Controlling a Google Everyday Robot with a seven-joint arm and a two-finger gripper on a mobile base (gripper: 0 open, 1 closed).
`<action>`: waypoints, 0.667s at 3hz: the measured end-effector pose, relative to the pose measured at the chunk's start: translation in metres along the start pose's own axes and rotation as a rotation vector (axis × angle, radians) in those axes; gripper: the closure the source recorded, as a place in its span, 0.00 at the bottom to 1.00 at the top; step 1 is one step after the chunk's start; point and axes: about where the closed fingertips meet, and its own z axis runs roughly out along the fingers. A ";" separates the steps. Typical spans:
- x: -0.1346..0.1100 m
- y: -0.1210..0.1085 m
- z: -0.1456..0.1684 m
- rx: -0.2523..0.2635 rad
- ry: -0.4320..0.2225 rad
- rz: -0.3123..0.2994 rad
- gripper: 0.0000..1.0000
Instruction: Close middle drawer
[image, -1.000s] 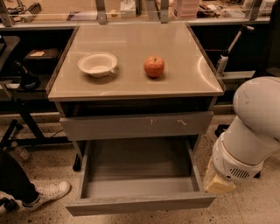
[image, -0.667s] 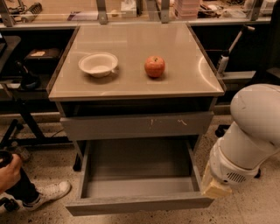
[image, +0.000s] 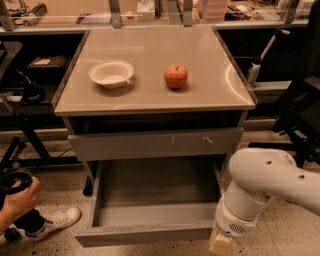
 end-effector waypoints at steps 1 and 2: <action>0.007 -0.013 0.052 -0.062 0.004 0.041 1.00; 0.007 -0.013 0.052 -0.062 0.004 0.041 1.00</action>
Offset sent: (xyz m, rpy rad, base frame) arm -0.0029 0.0017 -0.0436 -0.0004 0.0523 -0.0226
